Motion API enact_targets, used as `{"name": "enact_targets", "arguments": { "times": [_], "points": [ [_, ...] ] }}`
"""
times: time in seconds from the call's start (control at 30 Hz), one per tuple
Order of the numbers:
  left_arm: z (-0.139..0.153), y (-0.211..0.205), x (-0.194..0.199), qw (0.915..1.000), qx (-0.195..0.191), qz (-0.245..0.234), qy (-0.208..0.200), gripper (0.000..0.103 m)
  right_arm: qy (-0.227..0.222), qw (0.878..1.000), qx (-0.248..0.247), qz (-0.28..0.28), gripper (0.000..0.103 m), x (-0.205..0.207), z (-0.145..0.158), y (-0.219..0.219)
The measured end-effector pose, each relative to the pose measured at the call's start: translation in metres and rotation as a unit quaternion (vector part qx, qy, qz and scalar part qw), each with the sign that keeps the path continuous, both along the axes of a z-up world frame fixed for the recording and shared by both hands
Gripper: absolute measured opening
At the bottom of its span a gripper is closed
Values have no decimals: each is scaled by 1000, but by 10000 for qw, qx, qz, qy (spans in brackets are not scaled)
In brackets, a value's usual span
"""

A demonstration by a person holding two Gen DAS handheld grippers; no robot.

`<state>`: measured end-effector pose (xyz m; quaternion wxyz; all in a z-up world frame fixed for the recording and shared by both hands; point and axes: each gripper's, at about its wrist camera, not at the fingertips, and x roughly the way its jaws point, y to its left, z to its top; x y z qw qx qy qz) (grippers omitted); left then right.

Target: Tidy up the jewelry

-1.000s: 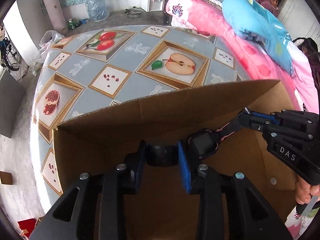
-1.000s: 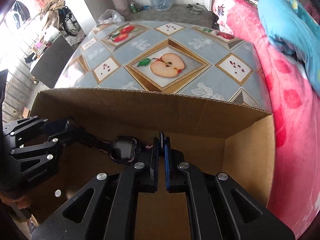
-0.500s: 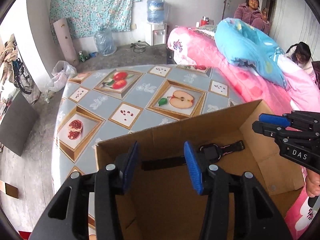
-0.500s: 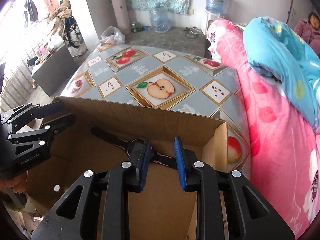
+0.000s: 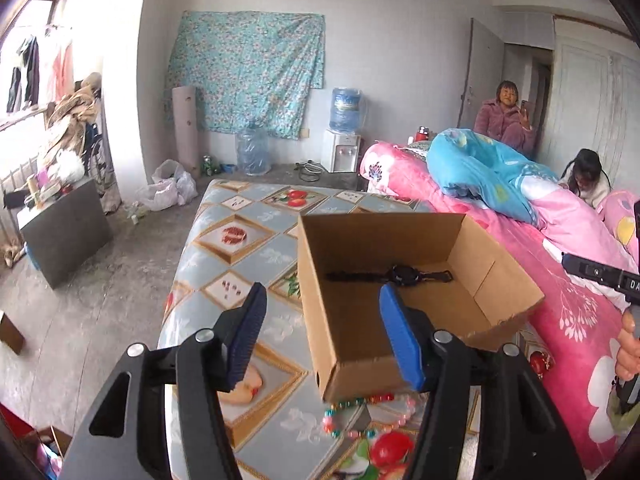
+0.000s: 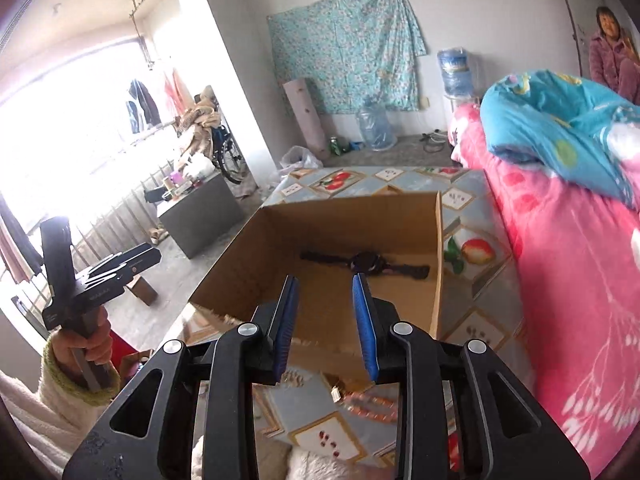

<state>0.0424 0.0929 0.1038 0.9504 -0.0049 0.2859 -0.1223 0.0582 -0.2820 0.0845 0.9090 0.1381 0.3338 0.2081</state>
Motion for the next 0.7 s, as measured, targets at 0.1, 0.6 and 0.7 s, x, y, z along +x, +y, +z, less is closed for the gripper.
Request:
{"name": "enact_targets", "arguments": {
  "times": [0.1,0.6,0.7],
  "points": [
    [-37,-1,-19,9991,-115,208,363,59,667,9977,122,-50,30,-9,-49,23],
    [-153,-46,-4,9858,1054,265,1283,59,910,9815,-1660,-278,48,0,-133,130],
    [-153,-40,-17,9863,1055,239,1242,59,768,9799,-1827,-237,57,1,-135,139]
  ]
}}
